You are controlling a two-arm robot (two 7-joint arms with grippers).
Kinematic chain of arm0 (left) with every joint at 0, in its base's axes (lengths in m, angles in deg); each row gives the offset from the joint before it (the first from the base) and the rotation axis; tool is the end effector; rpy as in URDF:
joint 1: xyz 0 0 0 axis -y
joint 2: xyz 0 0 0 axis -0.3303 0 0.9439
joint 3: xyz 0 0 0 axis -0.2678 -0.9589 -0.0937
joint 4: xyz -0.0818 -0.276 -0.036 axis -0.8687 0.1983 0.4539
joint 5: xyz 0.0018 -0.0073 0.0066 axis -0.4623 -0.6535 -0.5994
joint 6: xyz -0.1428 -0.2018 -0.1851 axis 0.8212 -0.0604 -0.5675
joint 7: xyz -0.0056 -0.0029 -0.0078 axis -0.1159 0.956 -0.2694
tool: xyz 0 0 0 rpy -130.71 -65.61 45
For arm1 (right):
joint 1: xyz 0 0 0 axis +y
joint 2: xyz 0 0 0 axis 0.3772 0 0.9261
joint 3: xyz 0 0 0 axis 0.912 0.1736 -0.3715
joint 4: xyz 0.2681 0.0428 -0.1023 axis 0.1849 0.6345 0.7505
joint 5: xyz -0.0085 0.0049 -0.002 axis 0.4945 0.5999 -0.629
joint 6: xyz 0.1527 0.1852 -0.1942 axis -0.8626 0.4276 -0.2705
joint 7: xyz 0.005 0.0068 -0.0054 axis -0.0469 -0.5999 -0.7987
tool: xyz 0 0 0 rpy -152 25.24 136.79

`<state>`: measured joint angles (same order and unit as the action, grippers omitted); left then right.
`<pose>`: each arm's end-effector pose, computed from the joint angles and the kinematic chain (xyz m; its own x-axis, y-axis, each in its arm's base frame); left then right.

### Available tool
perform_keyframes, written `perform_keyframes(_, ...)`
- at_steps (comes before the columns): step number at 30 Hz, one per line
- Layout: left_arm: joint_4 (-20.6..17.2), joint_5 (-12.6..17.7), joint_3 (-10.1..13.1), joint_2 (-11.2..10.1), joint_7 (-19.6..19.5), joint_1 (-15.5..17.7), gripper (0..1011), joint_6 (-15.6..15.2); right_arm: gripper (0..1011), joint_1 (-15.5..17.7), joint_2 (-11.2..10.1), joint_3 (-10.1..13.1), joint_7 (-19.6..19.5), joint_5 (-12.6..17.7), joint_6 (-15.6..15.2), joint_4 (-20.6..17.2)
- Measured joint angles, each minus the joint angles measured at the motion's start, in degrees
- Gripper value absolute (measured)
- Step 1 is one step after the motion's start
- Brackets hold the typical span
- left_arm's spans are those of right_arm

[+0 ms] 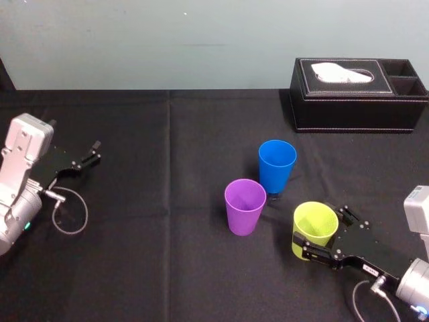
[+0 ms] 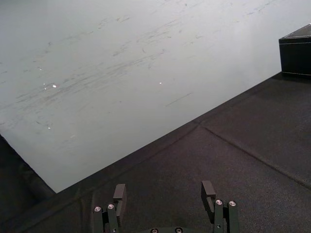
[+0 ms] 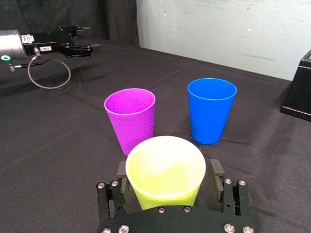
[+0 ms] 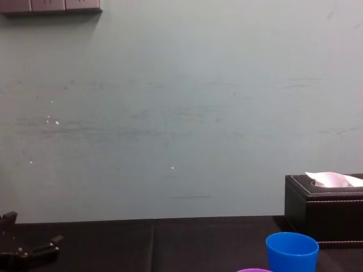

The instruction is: Stack the three plastic cups sequentially using one hand.

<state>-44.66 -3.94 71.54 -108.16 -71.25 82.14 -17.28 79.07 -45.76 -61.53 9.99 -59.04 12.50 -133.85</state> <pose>0.3580 0.0826 -0.3023 0.2926 0.8802 0.3736 -0.9552 0.2875 0.0706 0.2656 -0.1022 -0.3121 0.6802 -0.7319 0.0392 0.7269 0.6667 -0.1647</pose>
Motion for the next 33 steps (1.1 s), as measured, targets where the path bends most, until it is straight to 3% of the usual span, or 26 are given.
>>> perform_keyframes(11, 0.0, 0.0, 0.0, 0.0, 0.0, 0.0, 1011, 0.0, 1003, -1.3, 1.4, -0.8, -1.2, -1.9, -0.1, 0.7)
perform_keyframes(24, 0.0, 0.0, 0.0, 0.0, 0.0, 0.0, 1011, 0.0, 998, -1.1, 1.1, -0.7, -1.1, -1.7, -0.1, 0.6)
perform_keyframes(33, 0.0, 0.0, 0.0, 0.0, 0.0, 0.0, 1011, 0.0, 802, -1.1, 1.0, -0.7, -1.0, -1.6, -0.1, 0.5)
